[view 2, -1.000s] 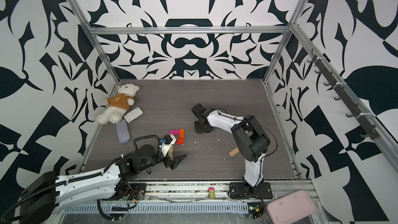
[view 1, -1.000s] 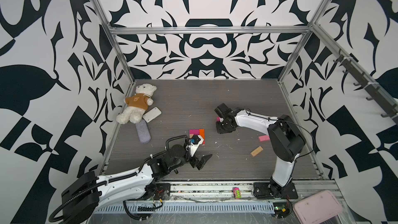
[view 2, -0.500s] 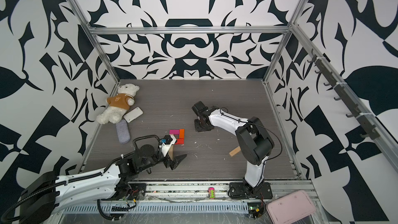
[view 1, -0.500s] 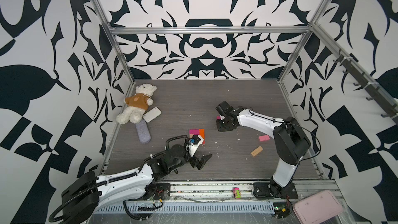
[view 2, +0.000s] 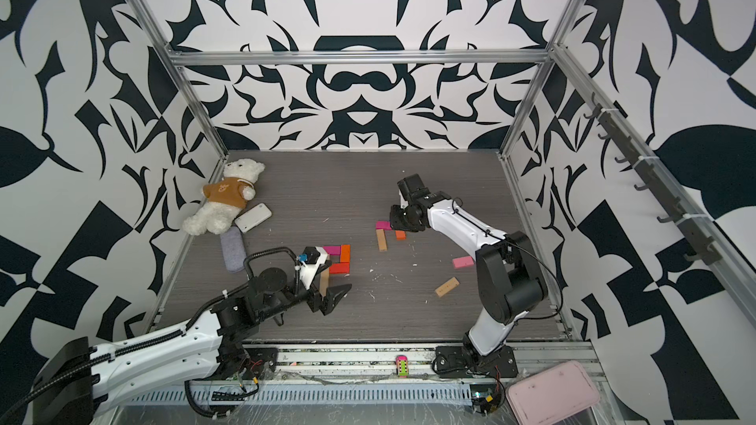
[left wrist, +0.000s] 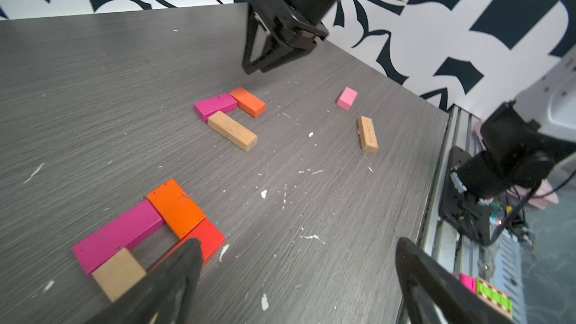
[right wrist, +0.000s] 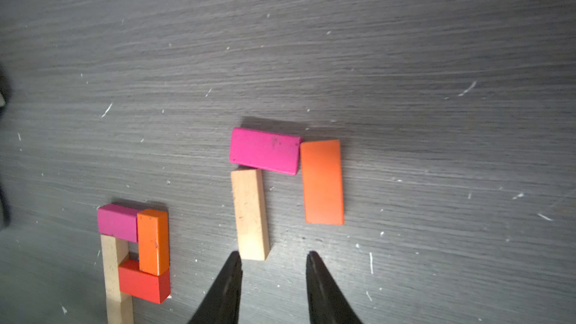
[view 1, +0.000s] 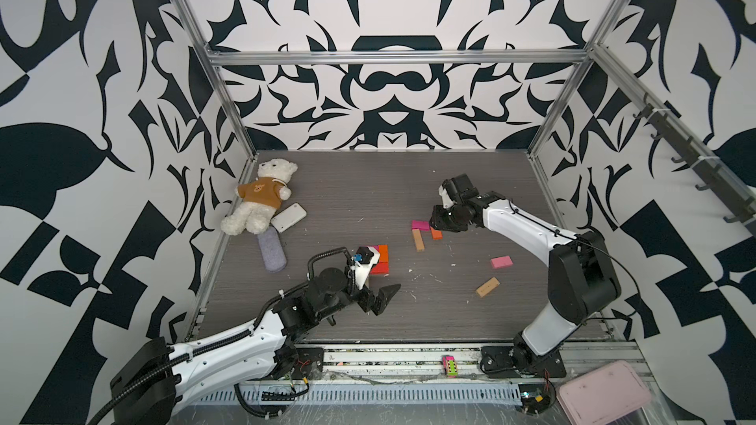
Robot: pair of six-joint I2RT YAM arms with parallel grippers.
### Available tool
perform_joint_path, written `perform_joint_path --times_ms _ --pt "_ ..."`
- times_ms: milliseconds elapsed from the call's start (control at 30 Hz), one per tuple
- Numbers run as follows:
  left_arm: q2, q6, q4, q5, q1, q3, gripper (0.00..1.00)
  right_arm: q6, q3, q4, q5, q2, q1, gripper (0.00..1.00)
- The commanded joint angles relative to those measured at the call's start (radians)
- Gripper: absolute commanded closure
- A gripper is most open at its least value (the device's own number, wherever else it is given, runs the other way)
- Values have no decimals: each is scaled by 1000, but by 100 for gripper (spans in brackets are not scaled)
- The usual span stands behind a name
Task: Assemble the letter p with building blocks
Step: Adjust the building block at the center of the board.
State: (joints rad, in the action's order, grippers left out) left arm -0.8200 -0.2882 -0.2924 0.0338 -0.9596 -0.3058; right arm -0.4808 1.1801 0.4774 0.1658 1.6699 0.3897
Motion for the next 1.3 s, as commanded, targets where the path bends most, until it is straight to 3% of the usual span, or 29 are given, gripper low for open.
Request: perform_joint_path --times_ms 0,133,233,400,600,833,1267 --pt "-42 -140 114 -118 94 -125 1 2 -52 -81 127 -27 -71 60" --pt "-222 -281 165 -368 233 -290 0 -34 -122 -179 226 -13 -132 57" --pt "-412 -366 194 -537 306 -434 5 -48 -149 -229 260 2 -143 55" --pt "-712 -383 284 -702 339 -684 8 -70 -175 -280 274 17 -158 51" --pt "-987 -421 343 -776 408 -889 13 -133 -247 -402 316 29 -194 45" --pt "-1214 -337 494 -798 435 -1100 14 -175 -288 -498 359 55 -198 40" --pt "-1386 -283 564 -837 438 -1252 14 -195 -281 -569 389 125 -198 40"
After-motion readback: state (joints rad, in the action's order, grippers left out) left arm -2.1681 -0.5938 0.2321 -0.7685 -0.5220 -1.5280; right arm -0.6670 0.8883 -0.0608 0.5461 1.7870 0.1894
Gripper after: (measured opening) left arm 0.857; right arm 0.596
